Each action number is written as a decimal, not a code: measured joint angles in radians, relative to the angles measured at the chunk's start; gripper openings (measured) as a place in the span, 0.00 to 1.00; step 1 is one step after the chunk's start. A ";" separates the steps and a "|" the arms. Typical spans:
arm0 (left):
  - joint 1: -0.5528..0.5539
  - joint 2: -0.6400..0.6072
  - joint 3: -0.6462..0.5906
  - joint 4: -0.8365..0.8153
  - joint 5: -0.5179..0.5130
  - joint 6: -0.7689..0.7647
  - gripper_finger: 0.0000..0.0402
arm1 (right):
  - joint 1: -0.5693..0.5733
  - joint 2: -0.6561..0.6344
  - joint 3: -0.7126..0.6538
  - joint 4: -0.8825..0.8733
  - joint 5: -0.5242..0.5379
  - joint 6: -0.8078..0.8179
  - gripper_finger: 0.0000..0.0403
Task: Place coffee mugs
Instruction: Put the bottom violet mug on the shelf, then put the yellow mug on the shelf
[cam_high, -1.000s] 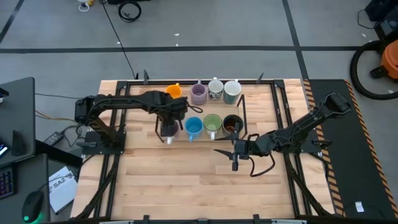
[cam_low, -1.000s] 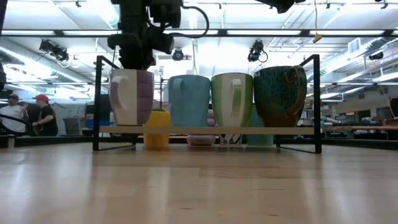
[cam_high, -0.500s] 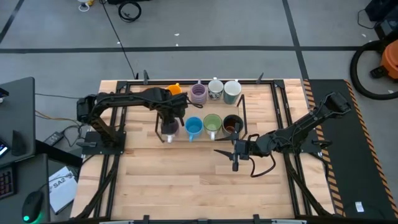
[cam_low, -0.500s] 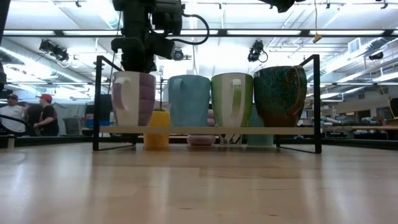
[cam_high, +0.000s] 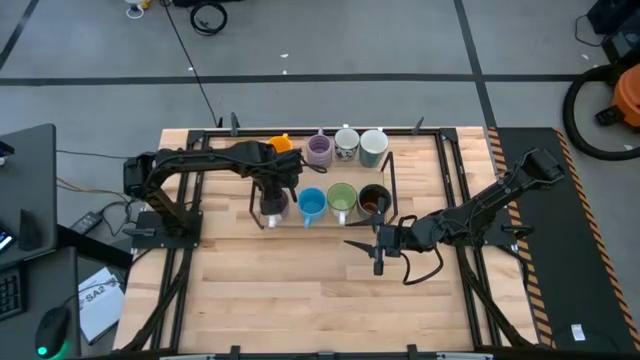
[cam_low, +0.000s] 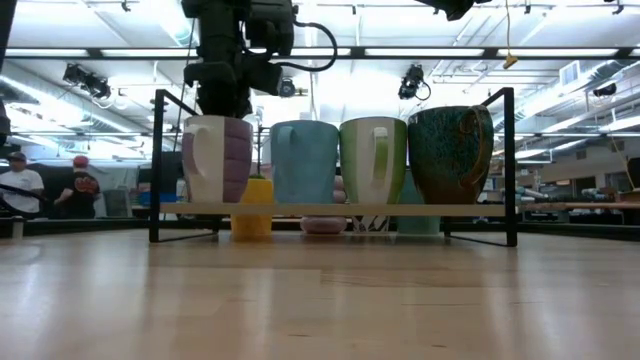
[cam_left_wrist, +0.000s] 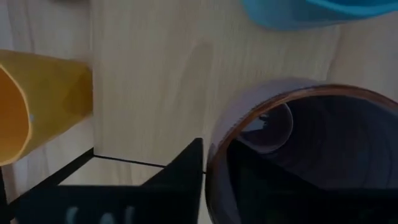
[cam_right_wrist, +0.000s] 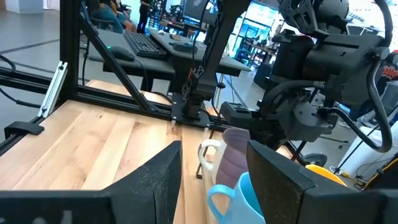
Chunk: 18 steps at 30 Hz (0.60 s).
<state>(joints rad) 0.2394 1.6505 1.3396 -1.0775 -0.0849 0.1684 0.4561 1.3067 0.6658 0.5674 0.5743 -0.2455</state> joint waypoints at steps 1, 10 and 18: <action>0.000 0.000 0.000 0.000 -0.001 0.000 0.25 | 0.000 0.000 0.000 0.000 0.000 0.000 0.46; -0.002 -0.001 0.000 -0.007 -0.008 0.000 0.39 | 0.000 0.000 0.000 0.000 0.000 0.000 0.46; -0.002 -0.001 0.065 -0.053 -0.008 0.001 0.39 | 0.000 0.000 0.000 -0.001 0.000 0.000 0.46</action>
<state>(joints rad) 0.2379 1.6490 1.4045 -1.1303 -0.0929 0.1689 0.4561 1.3070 0.6657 0.5667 0.5743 -0.2459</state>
